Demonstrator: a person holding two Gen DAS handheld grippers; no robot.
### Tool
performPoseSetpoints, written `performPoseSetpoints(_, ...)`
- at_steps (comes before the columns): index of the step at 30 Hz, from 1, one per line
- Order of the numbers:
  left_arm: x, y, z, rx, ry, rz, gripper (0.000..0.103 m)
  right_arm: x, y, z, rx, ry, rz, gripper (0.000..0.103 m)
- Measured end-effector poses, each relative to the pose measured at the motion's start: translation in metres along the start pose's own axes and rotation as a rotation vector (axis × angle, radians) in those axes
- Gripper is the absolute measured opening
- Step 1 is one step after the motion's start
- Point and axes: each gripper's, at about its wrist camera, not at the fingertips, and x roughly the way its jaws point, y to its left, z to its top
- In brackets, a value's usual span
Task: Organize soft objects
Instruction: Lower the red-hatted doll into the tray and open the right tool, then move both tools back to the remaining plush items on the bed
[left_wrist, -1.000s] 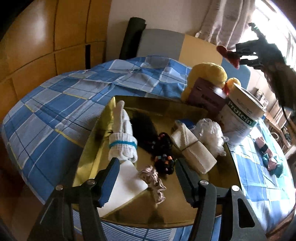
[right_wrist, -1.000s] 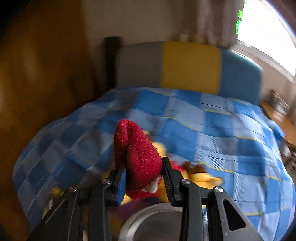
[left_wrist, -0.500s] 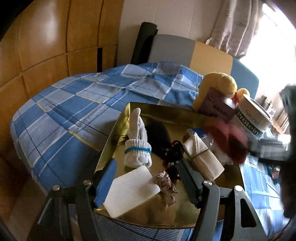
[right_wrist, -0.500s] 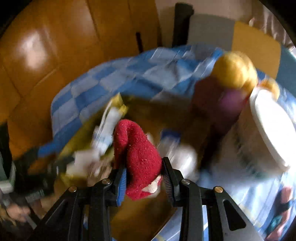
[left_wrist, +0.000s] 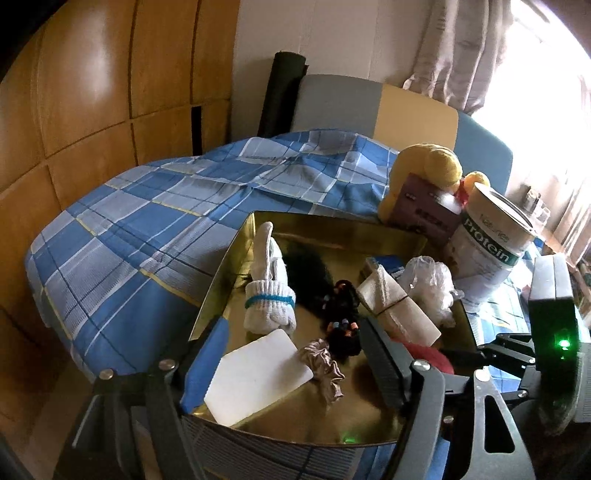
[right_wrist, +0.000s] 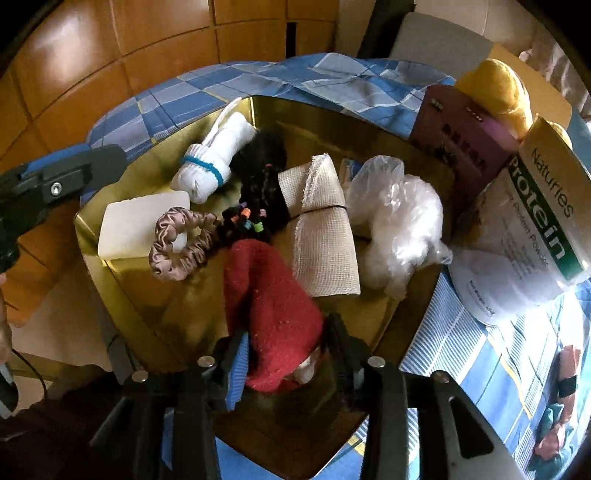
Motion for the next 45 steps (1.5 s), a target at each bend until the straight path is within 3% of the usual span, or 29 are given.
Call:
performPoseSetpoints(4, -0.002, -0.002, -0.001, 0.007, -0.002, -0.007, 0.074, -0.004, -0.003, 0.0, 0.008, -0.017, 0.003, 0.046)
performPoseSetpoints(8, -0.003, -0.004, -0.001, 0.01, -0.001, -0.013, 0.074, -0.018, -0.007, -0.002, 0.03, -0.052, 0.018, 0.059)
performPoseSetpoints(24, -0.011, -0.022, -0.004, 0.066, -0.01, -0.041, 0.075, -0.077, -0.056, -0.024, 0.175, -0.179, -0.003, 0.059)
performPoseSetpoints(34, -0.016, -0.049, -0.002, 0.142, -0.016, -0.075, 0.075, -0.118, -0.15, -0.065, 0.392, -0.245, -0.163, 0.059)
performPoseSetpoints(38, -0.018, -0.066, -0.001, 0.186, -0.015, -0.092, 0.074, -0.137, -0.206, -0.094, 0.551, -0.284, -0.283, 0.059)
performPoseSetpoints(45, -0.024, -0.114, -0.001, 0.305, -0.014, -0.21, 0.075, -0.16, -0.301, -0.177, 0.927, -0.344, -0.524, 0.059)
